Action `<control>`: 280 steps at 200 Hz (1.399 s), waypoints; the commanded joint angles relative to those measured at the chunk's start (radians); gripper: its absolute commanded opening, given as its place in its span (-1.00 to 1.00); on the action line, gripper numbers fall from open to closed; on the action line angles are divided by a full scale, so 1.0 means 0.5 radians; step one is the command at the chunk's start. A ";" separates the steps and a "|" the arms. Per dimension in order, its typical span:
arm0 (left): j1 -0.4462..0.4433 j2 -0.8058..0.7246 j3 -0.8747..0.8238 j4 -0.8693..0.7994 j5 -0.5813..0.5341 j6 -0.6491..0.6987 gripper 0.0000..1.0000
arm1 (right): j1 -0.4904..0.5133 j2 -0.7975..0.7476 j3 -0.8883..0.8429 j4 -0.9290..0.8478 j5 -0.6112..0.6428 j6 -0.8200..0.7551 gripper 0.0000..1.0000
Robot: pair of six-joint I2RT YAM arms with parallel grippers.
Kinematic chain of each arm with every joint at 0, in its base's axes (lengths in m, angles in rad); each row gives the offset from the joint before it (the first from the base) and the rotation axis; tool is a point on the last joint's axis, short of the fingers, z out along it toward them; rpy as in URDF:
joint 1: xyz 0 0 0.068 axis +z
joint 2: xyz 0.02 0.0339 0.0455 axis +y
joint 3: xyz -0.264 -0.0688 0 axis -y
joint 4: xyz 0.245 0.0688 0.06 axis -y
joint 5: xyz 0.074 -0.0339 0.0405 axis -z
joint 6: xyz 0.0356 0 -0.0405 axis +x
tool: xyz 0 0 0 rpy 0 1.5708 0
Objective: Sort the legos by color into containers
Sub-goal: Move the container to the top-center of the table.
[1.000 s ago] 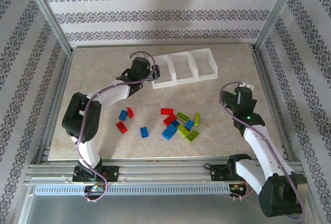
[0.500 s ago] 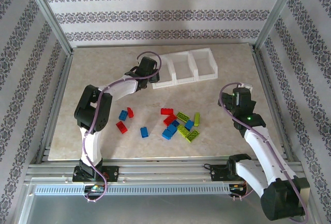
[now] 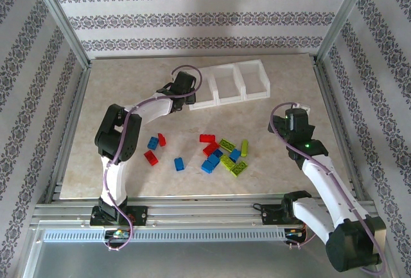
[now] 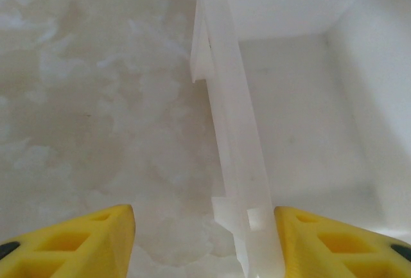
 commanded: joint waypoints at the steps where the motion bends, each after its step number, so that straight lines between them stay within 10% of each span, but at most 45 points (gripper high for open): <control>1: -0.020 0.056 0.085 -0.120 -0.061 0.059 0.15 | 0.033 0.015 0.064 -0.026 0.055 0.038 0.97; 112: -0.021 -0.113 -0.135 -0.201 -0.064 0.063 -0.59 | 0.187 0.045 0.094 -0.238 -0.020 0.326 0.97; 170: -0.021 -0.402 -0.480 -0.222 -0.118 0.088 -0.66 | 0.297 -0.050 0.076 -0.519 -0.107 0.562 0.97; 280: -0.022 -0.714 -0.717 -0.198 -0.127 -0.004 0.21 | 0.717 0.142 0.071 -0.556 -0.255 0.905 0.83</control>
